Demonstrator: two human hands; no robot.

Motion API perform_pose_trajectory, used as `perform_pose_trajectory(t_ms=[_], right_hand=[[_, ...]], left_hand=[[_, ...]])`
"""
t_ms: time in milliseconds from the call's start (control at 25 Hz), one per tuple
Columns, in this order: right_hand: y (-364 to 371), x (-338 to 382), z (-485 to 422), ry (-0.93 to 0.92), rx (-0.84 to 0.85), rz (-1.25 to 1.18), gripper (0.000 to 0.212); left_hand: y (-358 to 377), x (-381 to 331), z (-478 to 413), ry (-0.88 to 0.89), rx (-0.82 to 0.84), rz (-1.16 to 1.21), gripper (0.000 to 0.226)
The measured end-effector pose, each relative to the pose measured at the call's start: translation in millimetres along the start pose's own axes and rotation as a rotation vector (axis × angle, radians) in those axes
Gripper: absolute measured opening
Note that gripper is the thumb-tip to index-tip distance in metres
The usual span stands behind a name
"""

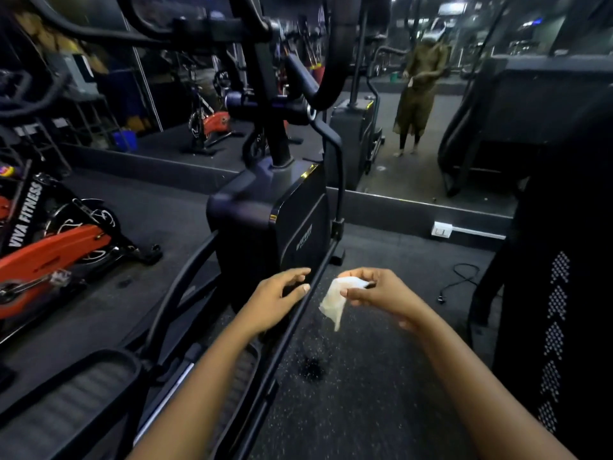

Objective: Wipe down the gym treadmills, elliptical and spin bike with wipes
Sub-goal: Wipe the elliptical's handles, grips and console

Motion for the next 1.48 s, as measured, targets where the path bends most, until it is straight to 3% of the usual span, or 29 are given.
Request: perform_pose_trajectory(t_ms=[200,400,560,720,840,920,1040,1120,1200,1320,1480], right_hand=[[11,31,-40,0.008,0.122,-0.316,0.032],[1,60,-63,-0.085,0.047,-0.374,0.033],[-2,59,-60,-0.064,0.027,-0.459,0.039],[1,52,-55,-0.044,0.008,-0.384,0.023],[-6,48,-52,-0.037,-0.057,-0.463,0.016],[-10,44,-49,-0.027,-0.076,-0.42,0.016],[-13,51,-44,-0.089,-0.082,-0.313,0.012],[-15,57,-42,-0.139,-0.088,-0.315,0.02],[-20,67,-40,-0.201,-0.117,-0.229,0.025],[-26,89,-37,-0.317,-0.102,-0.089,0.023],[-40,125,-25,-0.402,-0.046,-0.063,0.037]], left_hand=[[-19,-2,-26,-0.016,-0.027,0.307,0.028],[-41,-19,-43,-0.088,-0.186,0.382,0.008],[-42,-26,-49,-0.196,-0.291,0.689,0.003],[-26,-36,-49,-0.23,-0.246,0.798,0.007],[-2,-37,-44,-0.319,-0.147,1.191,0.014],[5,-36,-39,-0.348,-0.121,1.295,0.02],[-1,-37,-36,-0.277,-0.172,1.138,0.019],[-12,-41,-34,-0.219,-0.256,0.99,0.018],[-27,-48,-33,-0.142,-0.321,0.861,0.033],[-43,-72,-34,0.032,-0.274,0.599,0.056],[-73,-108,-35,0.124,-0.392,0.304,0.033]])
Point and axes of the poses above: each hand's wrist, its own z-axis away from the middle knuckle, its own y-axis out of the palm, x = y × z, the point moved 8 cm from there along -z, towards the middle knuckle, and after that the axes turned 7 degrees about x, right-handed, at the moved point
